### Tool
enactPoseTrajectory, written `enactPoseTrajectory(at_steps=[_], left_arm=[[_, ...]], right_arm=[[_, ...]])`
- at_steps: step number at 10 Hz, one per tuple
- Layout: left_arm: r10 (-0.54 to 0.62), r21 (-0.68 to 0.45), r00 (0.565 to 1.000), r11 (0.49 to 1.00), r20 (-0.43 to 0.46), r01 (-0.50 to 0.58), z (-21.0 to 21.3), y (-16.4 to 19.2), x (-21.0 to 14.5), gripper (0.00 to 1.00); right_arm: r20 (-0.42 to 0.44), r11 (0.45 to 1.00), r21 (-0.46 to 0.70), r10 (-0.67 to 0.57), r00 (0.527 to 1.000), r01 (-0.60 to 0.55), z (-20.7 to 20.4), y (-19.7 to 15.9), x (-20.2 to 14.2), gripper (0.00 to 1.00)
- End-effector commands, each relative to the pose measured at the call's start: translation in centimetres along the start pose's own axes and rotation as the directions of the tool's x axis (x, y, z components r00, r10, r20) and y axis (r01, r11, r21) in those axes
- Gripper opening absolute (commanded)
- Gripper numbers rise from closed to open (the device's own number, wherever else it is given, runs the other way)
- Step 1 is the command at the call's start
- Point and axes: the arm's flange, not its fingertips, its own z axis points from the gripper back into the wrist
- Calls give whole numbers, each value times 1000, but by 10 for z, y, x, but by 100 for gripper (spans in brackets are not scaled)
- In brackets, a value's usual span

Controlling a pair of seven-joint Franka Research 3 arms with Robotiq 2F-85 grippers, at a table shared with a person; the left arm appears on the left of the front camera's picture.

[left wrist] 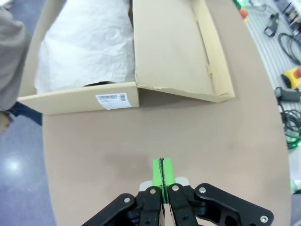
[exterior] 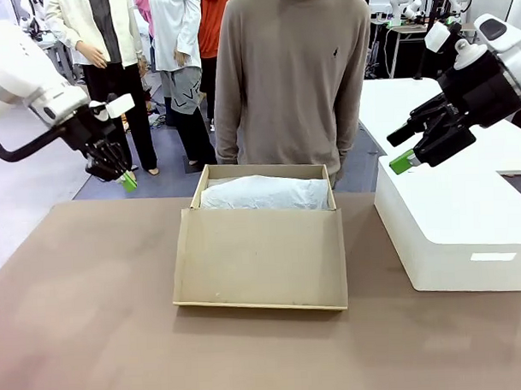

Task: Pack the shoes into the box.
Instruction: Close the Shoes Box.

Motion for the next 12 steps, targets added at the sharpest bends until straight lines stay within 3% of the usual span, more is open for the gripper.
enactPoseTrajectory(at_steps=[1,6,7,12], left_arm=[[-15,0,999,1000,46,15,-17,-3,-13,0],[-2,-138,997,990,75,12,-50,4,-24,0],[29,-93,998,995,52,-24,-53,2,-27,0],[28,-103,998,994,55,-22,-54,4,-27,0]], right_arm=[[34,1000,11,21,999,-21,-2,-2,1,100],[34,1000,11,21,999,-21,-2,-2,1,100],[34,1000,11,21,999,-21,-2,-2,1,100],[34,1000,11,21,999,-21,-2,-2,1,100]])
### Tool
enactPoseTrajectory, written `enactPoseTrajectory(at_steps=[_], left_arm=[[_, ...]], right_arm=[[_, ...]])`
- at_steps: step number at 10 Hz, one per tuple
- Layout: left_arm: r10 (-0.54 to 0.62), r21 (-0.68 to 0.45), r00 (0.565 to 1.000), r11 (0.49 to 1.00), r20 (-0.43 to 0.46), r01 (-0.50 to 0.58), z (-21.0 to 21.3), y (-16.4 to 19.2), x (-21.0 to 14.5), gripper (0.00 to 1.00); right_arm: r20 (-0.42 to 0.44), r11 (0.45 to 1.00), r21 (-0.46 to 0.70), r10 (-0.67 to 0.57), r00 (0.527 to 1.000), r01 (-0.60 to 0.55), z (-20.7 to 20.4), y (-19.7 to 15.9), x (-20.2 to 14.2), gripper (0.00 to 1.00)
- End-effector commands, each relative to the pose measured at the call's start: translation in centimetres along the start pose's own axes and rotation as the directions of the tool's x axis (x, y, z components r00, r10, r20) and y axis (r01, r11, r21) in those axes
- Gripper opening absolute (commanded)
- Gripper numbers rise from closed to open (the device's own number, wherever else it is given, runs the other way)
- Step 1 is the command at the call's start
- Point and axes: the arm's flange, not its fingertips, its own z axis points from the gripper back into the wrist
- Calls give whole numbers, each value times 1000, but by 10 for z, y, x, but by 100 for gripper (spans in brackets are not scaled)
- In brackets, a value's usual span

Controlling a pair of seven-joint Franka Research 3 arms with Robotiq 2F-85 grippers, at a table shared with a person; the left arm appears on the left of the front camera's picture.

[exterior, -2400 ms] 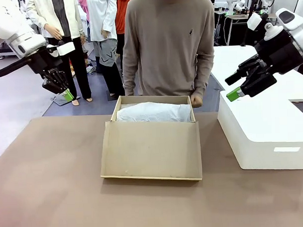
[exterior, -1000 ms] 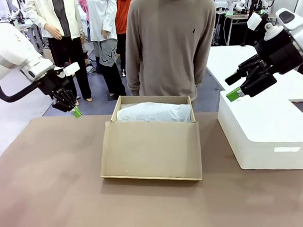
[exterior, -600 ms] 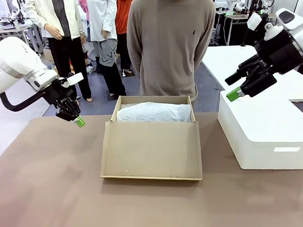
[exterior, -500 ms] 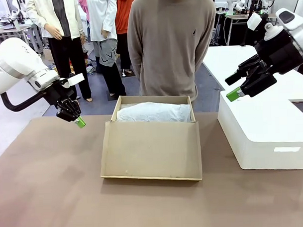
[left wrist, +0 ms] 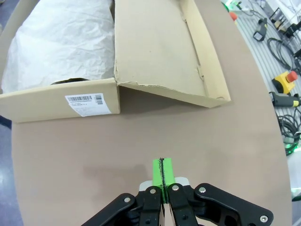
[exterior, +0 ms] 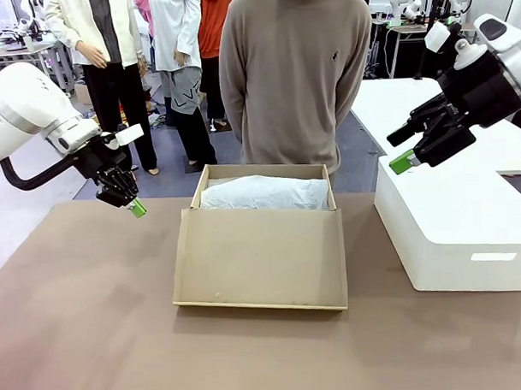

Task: Pack the shoes into the box.
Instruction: Close the Shoes Box.

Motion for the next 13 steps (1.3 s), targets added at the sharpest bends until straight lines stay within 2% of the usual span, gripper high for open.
enactPoseTrajectory(at_steps=[1,4,6,10,13], left_arm=[[-11,-32,1000,999,-9,11,2,11,2,0],[-1,-122,1000,992,-7,0,-11,45,11,0],[-36,-175,999,984,-31,30,-23,61,11,0],[-47,-260,997,965,-59,30,-43,82,9,0],[-42,-284,998,958,-43,28,-58,90,8,0]], right_arm=[[34,1000,11,21,999,-21,-2,-2,1,100],[34,1000,11,21,999,-21,-2,-2,1,100],[34,1000,11,21,999,-21,-2,-2,1,100],[34,1000,11,21,999,-21,-2,-2,1,100],[34,1000,11,21,999,-21,-2,-2,1,100]])
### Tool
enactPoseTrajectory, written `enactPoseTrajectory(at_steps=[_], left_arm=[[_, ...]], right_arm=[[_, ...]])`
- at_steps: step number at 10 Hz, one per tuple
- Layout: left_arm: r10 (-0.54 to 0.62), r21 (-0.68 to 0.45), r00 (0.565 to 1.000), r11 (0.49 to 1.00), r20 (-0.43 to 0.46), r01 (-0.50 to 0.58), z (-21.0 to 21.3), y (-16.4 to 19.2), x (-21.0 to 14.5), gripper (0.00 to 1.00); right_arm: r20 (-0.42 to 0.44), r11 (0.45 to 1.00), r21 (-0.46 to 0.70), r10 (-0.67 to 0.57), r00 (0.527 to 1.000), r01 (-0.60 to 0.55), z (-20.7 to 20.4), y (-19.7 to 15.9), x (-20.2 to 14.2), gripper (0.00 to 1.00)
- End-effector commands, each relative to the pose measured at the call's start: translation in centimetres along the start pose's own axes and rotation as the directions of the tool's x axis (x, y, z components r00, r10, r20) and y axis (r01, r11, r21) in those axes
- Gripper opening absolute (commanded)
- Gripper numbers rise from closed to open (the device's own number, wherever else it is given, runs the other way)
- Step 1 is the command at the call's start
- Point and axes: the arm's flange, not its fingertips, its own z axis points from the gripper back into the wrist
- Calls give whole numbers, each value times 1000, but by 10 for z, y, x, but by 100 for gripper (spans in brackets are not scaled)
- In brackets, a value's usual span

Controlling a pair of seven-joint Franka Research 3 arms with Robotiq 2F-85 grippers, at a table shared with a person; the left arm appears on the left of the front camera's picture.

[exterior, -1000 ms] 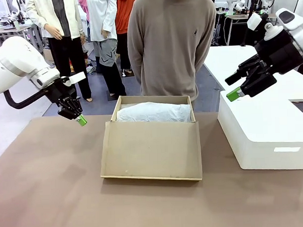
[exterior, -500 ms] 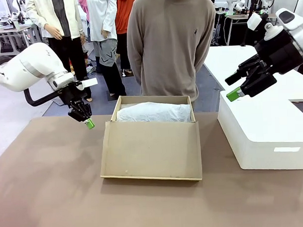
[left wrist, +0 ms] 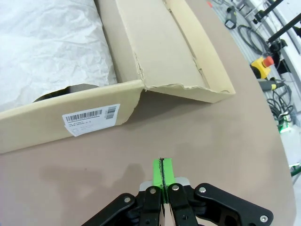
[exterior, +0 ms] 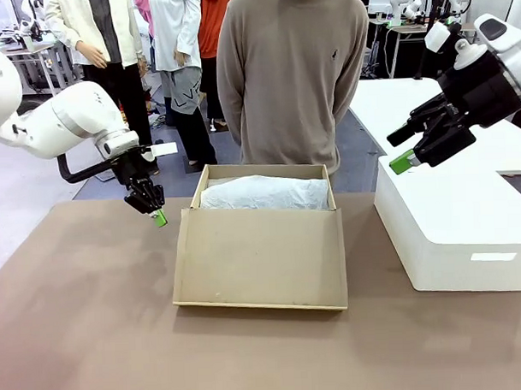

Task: Pack the shoes into the box.
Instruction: Close the Shoes Box.

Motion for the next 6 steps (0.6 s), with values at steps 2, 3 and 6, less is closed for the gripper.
enactPoseTrajectory(at_steps=[2,3,6], left_arm=[[9,-17,1000,1000,20,-9,-3,7,0,0],[10,-15,1000,1000,28,-9,-8,9,1,0],[9,-17,999,1000,48,-8,-23,8,1,0]], right_arm=[[34,1000,11,21,999,-21,-2,-2,1,100],[34,1000,11,21,999,-21,-2,-2,1,100],[34,1000,11,21,999,-21,-2,-2,1,100]])
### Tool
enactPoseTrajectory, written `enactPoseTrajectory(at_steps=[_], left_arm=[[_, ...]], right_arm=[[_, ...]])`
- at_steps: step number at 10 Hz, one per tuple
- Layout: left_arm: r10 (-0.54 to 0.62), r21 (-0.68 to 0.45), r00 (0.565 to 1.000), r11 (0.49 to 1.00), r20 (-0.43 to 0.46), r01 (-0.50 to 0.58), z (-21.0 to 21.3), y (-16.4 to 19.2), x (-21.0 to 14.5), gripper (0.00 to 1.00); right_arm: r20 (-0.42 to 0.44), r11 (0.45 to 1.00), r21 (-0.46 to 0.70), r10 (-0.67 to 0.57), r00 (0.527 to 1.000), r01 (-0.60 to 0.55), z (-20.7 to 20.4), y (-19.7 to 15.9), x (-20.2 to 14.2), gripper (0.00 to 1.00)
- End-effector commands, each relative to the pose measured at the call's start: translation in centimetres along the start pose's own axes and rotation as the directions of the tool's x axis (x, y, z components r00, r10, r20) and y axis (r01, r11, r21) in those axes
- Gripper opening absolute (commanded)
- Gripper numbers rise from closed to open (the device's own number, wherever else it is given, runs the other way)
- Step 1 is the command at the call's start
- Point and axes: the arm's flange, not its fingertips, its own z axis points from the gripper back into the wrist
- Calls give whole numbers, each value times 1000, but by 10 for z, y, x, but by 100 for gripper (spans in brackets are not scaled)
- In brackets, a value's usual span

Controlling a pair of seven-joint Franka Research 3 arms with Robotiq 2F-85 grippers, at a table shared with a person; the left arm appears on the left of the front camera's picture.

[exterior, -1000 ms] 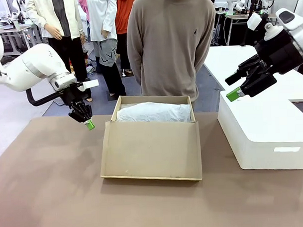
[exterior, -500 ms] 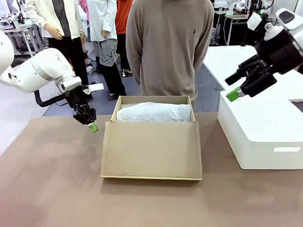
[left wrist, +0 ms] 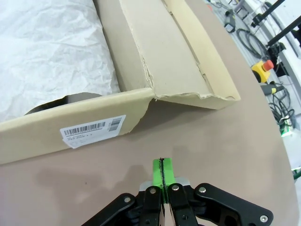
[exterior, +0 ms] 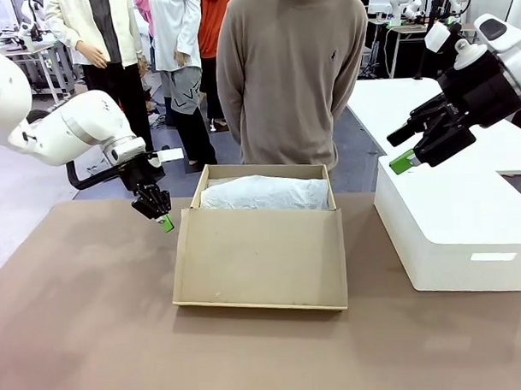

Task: Pack the shoes into the box.
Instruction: Close the Shoes Box.

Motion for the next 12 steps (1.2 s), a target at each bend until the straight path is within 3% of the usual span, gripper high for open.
enactPoseTrajectory(at_steps=[1,12], left_arm=[[15,-7,999,1000,34,-14,-9,-2,0,0],[14,-52,994,999,105,-8,-51,-6,5,0]], right_arm=[[34,1000,11,21,999,-21,-2,-2,1,100],[34,1000,11,21,999,-21,-2,-2,1,100]])
